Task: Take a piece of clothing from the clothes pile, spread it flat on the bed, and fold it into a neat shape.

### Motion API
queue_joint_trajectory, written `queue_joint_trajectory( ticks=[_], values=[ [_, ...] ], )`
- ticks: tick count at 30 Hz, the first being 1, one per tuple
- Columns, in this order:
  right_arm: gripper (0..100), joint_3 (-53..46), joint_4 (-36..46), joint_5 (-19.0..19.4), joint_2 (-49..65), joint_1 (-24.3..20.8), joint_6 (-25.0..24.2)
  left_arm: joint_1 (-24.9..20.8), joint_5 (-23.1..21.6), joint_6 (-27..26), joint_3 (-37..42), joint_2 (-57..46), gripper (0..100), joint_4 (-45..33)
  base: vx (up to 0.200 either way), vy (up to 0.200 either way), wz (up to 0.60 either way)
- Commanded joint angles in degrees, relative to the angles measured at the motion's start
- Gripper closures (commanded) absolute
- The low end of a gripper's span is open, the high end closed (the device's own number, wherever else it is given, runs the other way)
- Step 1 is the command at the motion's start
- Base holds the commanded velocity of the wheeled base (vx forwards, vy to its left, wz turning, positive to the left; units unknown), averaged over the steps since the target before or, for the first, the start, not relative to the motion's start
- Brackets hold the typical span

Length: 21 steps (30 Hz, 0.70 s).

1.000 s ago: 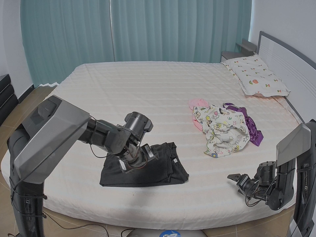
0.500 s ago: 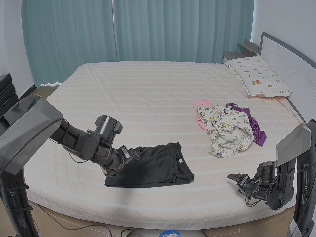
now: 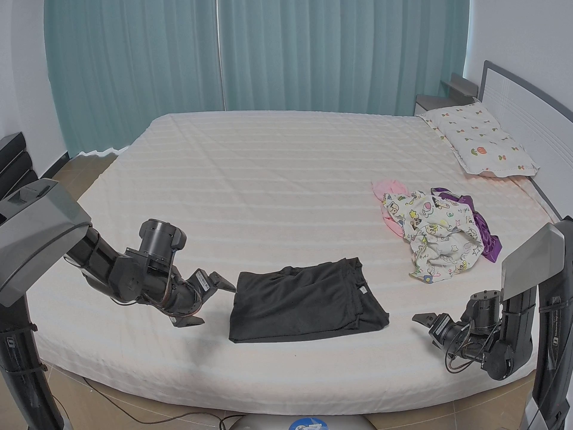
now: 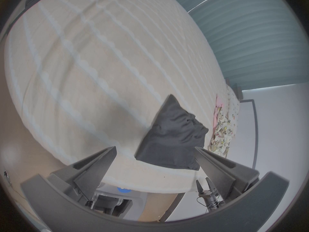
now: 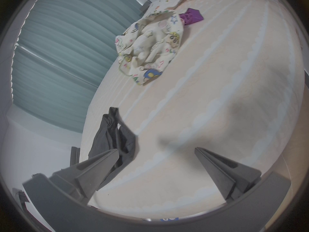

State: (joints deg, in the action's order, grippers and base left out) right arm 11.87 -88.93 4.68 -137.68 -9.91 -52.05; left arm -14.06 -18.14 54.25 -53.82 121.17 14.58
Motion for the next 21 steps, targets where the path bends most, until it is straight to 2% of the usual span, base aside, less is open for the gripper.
queue_joint_trajectory(
  ticks=[1, 4, 7, 10, 13, 15, 16, 21],
  values=[
    [0, 2.36, -0.89, -1.08, 1.36, -2.92, 3.10, 1.31, -0.67, 1.21, 1.97, 0.73, 0, 3.96, 0.000, 0.200, 0.00],
    [0, 5.09, -0.28, -1.08, 3.12, -3.89, 8.02, 1.31, -0.49, 4.64, 1.35, 1.43, 0, 8.27, 0.000, 0.000, 0.00],
    [0, 11.15, 8.51, -1.17, 5.76, -6.79, 12.33, 1.66, -1.20, 6.57, 2.58, 1.78, 0, 10.82, 0.000, 0.000, 0.00],
    [0, 18.45, 18.00, -1.43, 6.02, -8.37, 13.21, 1.14, -0.32, 6.31, 5.39, 1.96, 0, 13.28, 0.000, 0.000, 0.00],
    [0, 23.63, 23.01, -1.43, 4.44, -8.55, 14.70, 1.14, -0.49, 6.48, 7.85, 2.31, 0, 19.26, 0.000, 0.000, 0.00],
    [0, 25.83, 25.30, -1.43, 3.03, -8.37, 17.51, 1.14, -0.41, 6.31, 8.82, 2.49, 0, 22.33, 0.000, 0.000, 0.00],
    [0, 27.33, 26.00, -1.25, 1.98, -7.84, 20.59, 1.14, -0.41, 6.31, 9.88, 2.66, 0, 24.09, 0.000, 0.000, 0.00],
    [0, 32.51, 32.24, 0.06, 0.13, -6.88, 24.37, 1.14, -0.41, 6.48, 10.23, 2.75, 0, 24.71, 0.000, 0.000, 0.00]
  ],
)
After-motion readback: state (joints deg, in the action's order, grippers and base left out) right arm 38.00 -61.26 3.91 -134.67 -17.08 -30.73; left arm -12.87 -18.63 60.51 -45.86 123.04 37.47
